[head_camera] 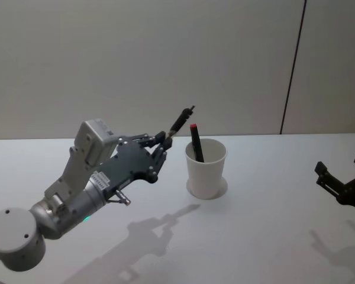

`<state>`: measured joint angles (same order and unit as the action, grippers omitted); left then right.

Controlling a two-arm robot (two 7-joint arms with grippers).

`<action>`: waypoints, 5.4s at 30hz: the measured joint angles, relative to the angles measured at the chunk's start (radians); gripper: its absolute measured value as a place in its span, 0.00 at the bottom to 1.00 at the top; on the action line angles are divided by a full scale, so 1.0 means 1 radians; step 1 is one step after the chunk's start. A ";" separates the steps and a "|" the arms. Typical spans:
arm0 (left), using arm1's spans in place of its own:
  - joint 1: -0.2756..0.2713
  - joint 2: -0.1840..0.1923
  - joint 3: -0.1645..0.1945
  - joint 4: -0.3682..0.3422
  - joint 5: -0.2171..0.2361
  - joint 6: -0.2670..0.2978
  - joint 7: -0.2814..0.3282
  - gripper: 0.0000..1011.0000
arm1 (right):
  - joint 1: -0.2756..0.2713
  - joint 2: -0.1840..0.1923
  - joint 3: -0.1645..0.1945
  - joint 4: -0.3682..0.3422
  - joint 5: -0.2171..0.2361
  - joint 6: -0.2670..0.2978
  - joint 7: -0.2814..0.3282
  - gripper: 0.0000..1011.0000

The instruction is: Place the pen into the pen holder.

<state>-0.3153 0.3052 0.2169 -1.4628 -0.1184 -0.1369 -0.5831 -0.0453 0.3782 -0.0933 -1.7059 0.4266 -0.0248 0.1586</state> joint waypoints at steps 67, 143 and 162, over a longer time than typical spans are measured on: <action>-0.198 -0.179 0.163 0.239 -0.013 -0.076 -0.181 0.13 | 0.000 0.000 0.000 0.000 0.000 -0.002 0.001 0.99; -0.201 -0.184 0.168 0.244 -0.014 -0.076 -0.180 0.13 | 0.076 -0.044 -0.009 0.170 0.564 -0.156 0.518 0.99; -0.201 -0.184 0.168 0.244 -0.014 -0.076 -0.180 0.13 | 0.079 -0.053 -0.036 0.090 0.425 -0.060 0.317 0.99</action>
<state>-0.5162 0.1211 0.3850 -1.2190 -0.1324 -0.2132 -0.7635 0.0335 0.3248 -0.1290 -1.6156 0.8519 -0.0851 0.4761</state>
